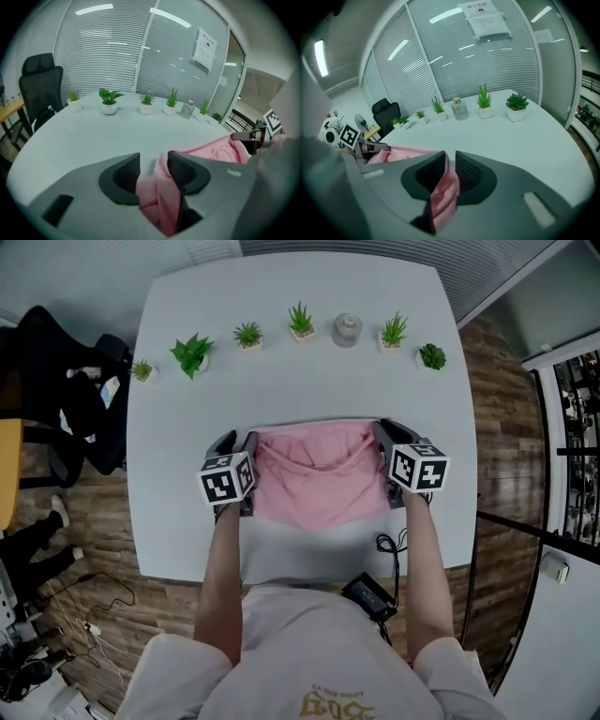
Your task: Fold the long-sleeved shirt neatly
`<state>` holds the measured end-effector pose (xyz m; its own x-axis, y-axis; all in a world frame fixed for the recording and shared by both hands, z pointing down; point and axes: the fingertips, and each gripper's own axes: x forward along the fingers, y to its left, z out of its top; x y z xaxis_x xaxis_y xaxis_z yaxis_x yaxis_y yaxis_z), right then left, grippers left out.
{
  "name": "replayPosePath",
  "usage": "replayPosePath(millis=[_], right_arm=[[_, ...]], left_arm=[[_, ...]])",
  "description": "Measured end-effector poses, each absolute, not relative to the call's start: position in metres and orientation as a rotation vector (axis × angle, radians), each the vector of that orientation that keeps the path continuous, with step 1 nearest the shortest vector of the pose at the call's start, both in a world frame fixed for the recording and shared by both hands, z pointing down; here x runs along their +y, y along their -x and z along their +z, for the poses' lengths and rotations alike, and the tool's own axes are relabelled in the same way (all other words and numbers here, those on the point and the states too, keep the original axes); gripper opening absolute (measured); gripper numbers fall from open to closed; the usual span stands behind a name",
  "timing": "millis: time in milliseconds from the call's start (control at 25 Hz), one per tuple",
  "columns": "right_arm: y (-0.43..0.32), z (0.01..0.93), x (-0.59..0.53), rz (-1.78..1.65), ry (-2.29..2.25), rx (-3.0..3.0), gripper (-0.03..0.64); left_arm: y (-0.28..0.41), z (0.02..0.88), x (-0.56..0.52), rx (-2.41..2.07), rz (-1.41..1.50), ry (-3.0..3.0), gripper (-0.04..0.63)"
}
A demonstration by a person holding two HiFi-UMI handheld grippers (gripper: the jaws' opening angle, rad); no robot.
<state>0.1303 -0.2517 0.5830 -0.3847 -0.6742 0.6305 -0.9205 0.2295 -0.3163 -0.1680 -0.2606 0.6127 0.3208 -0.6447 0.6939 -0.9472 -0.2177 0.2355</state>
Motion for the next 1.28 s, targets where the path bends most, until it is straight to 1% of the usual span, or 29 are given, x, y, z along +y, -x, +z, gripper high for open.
replayPosePath(millis=[120, 280, 480, 560, 760, 800, 920, 960, 1000, 1080, 1200, 1240, 1280], right_arm=[[-0.131, 0.580, -0.253, 0.867, -1.463, -2.154, 0.091], [-0.133, 0.564, -0.256, 0.865, -1.528, -2.211, 0.147], [-0.128, 0.557, -0.255, 0.944, -1.478, -2.289, 0.149], [-0.127, 0.559, -0.251, 0.983, -1.439, -2.296, 0.194], [-0.135, 0.555, -0.242, 0.939, -1.455, -2.262, 0.236], [-0.137, 0.550, -0.240, 0.885, -1.462, -2.253, 0.238], [-0.136, 0.535, -0.235, 0.754, -1.448, -2.255, 0.238], [-0.136, 0.528, -0.232, 0.741, -1.462, -2.268, 0.236], [-0.136, 0.521, -0.229, 0.736, -1.490, -2.285, 0.217], [-0.137, 0.506, -0.217, 0.733, -1.551, -2.325, 0.179], [-0.129, 0.493, -0.194, 0.723, -1.580, -2.378, 0.179], [-0.127, 0.490, -0.186, 0.717, -1.585, -2.391, 0.179], [-0.125, 0.486, -0.178, 0.709, -1.593, -2.402, 0.176]], left_arm=[[0.170, 0.606, -0.263, -1.392, 0.611, -1.979, 0.212], [0.174, 0.593, -0.263, -1.423, 0.569, -1.999, 0.216], [0.176, 0.589, -0.263, -1.422, 0.540, -1.993, 0.213], [0.174, 0.586, -0.259, -1.414, 0.549, -2.004, 0.206], [0.171, 0.571, -0.254, -1.447, 0.552, -2.043, 0.195], [0.172, 0.567, -0.253, -1.465, 0.558, -2.055, 0.201], [0.173, 0.556, -0.253, -1.497, 0.563, -2.094, 0.262], [0.174, 0.551, -0.252, -1.512, 0.556, -2.100, 0.262], [0.174, 0.546, -0.249, -1.526, 0.551, -2.107, 0.261], [0.175, 0.537, -0.242, -1.555, 0.565, -2.126, 0.249], [0.172, 0.526, -0.226, -1.595, 0.633, -2.154, 0.240], [0.169, 0.522, -0.220, -1.599, 0.642, -2.168, 0.216], [0.165, 0.517, -0.213, -1.602, 0.637, -2.190, 0.174]])
